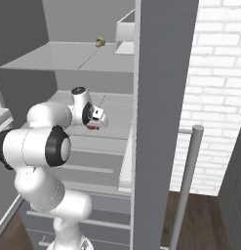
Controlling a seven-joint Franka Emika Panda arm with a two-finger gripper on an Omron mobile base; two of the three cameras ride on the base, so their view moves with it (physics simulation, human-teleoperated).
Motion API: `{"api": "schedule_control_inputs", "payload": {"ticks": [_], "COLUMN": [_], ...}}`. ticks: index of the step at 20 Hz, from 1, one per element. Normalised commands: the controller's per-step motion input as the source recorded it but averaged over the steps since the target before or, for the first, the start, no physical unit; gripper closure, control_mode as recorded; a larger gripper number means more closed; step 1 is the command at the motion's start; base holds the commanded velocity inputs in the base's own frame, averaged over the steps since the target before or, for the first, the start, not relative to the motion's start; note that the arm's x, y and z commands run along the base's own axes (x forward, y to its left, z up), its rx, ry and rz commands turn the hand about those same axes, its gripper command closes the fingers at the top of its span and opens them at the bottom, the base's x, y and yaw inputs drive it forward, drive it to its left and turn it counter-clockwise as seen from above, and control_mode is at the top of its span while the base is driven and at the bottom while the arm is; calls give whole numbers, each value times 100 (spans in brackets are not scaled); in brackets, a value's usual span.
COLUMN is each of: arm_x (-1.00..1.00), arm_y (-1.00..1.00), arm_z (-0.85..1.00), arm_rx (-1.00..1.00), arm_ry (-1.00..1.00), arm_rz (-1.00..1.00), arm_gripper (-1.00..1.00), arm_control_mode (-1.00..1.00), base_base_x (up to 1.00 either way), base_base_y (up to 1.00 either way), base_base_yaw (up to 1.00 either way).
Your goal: Take the strawberry from the fridge and place it on top of the pancake, located on the dining counter.
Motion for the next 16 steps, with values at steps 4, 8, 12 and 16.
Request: {"api": "schedule_control_inputs", "payload": {"ticks": [4,8,12,16], "arm_x": [-100,-100,-100,-100], "arm_y": [0,0,5,-11], "arm_z": [39,81,80,44], "arm_rx": [11,15,1,0], "arm_ry": [-7,-10,-10,16], "arm_rz": [-1,0,0,-9], "arm_gripper": [100,100,100,100], "arm_control_mode": [-100,-100,-100,-100], "base_base_x": [0,0,0,0], "base_base_y": [0,0,0,0], "base_base_yaw": [0,0,0,0]}}
